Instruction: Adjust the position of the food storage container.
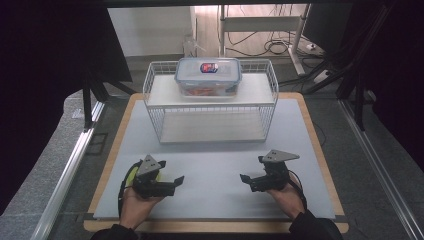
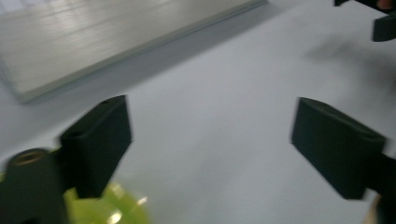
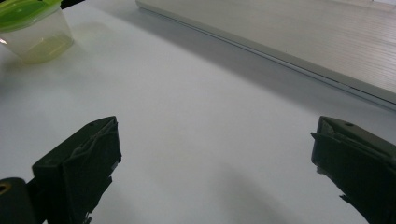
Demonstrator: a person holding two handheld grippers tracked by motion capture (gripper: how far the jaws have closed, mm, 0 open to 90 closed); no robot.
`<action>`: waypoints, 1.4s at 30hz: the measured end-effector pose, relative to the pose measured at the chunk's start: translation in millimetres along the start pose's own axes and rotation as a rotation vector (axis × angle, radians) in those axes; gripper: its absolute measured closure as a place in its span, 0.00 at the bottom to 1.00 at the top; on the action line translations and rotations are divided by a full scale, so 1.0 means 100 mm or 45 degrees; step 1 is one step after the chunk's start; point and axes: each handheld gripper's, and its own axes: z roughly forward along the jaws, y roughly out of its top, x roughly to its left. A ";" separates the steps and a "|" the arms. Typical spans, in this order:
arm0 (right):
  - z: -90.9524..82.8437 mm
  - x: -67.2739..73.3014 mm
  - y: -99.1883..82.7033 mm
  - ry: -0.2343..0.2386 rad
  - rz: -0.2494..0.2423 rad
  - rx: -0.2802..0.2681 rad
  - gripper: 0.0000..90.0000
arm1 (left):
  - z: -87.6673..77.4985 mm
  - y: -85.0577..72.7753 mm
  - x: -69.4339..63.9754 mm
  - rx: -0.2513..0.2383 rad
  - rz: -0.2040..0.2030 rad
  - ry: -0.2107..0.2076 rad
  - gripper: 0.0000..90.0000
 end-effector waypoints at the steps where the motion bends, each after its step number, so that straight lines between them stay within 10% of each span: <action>1: 0.00 0.00 0.00 0.000 0.000 0.000 0.01 | 0.00 0.00 0.00 0.000 0.000 0.000 0.32; 11: 0.03 0.00 -0.02 0.000 -0.006 0.024 0.02 | -0.43 -0.19 0.48 -0.037 -0.140 0.175 0.97; 20: 0.06 0.02 -0.04 -0.008 -0.026 0.057 0.03 | -0.77 -0.47 0.71 -0.058 -0.278 0.373 0.99; 42: 0.11 0.06 -0.05 -0.012 -0.045 0.090 0.03 | -0.67 -0.69 0.64 0.147 -0.323 0.436 0.98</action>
